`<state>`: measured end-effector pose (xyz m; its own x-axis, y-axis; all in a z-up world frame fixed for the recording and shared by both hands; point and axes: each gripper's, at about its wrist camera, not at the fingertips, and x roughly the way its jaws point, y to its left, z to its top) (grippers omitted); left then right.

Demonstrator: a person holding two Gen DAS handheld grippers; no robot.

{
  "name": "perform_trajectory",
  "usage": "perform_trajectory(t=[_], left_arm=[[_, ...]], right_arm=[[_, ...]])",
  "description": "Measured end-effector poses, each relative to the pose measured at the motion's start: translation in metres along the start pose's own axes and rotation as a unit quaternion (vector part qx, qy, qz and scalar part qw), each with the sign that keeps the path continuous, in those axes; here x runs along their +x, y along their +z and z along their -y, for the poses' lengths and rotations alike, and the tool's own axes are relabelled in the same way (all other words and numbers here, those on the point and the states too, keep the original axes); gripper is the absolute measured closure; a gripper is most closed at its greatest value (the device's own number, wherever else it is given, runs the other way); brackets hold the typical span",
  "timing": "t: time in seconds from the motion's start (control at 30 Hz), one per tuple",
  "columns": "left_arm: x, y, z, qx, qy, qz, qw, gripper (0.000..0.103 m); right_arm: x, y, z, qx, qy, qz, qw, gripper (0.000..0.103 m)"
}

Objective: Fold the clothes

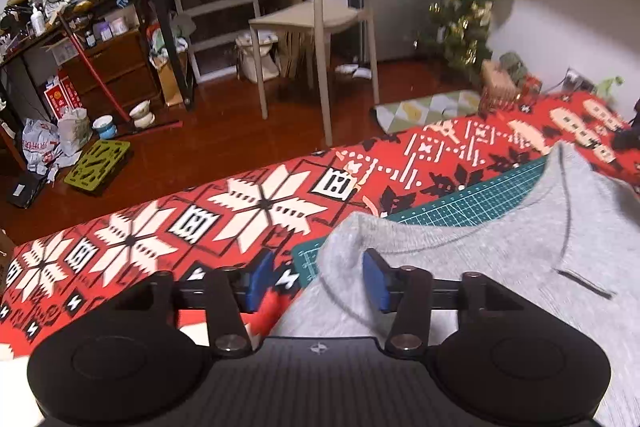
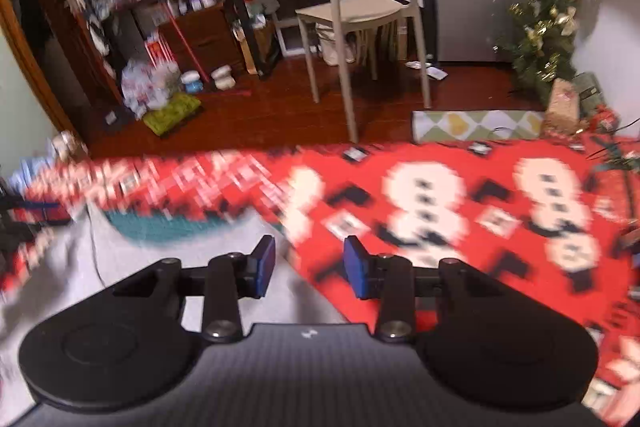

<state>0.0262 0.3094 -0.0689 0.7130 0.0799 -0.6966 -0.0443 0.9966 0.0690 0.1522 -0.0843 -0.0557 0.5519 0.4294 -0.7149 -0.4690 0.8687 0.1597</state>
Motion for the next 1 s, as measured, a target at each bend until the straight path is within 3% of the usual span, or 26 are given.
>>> perform_trajectory(t=[0.07, 0.13, 0.57, 0.63, 0.7, 0.8, 0.9, 1.0], left_arm=[[-0.012, -0.006, -0.008, -0.008, -0.002, 0.006, 0.9999, 0.048], [-0.022, -0.012, -0.016, -0.014, 0.0, 0.007, 0.9999, 0.048], [-0.063, -0.044, -0.062, -0.054, 0.021, -0.005, 0.9983, 0.048], [-0.064, -0.05, -0.065, -0.054, 0.022, -0.01, 0.9982, 0.048], [-0.065, -0.054, -0.065, -0.052, 0.023, -0.016, 0.9982, 0.048], [-0.068, -0.06, -0.066, -0.05, 0.024, -0.018, 0.9983, 0.048], [-0.069, -0.063, -0.065, -0.048, 0.023, -0.02, 0.9984, 0.048], [-0.07, -0.064, -0.064, -0.046, 0.022, -0.022, 0.9984, 0.048]], right_arm=[[-0.006, -0.014, 0.01, -0.012, -0.012, -0.016, 1.0, 0.066], [-0.008, -0.027, 0.018, -0.019, -0.02, -0.028, 0.999, 0.085], [0.017, -0.036, -0.008, -0.042, -0.025, -0.038, 0.998, 0.084], [0.017, -0.038, -0.018, -0.067, -0.04, -0.036, 0.996, 0.088], [0.018, -0.039, -0.024, -0.082, -0.04, -0.038, 0.995, 0.103], [0.019, -0.04, -0.032, -0.115, -0.074, -0.031, 0.99, 0.103], [0.023, -0.032, -0.02, -0.099, -0.104, -0.023, 0.989, 0.103], [0.027, -0.025, -0.005, -0.072, -0.089, -0.024, 0.993, 0.102]])
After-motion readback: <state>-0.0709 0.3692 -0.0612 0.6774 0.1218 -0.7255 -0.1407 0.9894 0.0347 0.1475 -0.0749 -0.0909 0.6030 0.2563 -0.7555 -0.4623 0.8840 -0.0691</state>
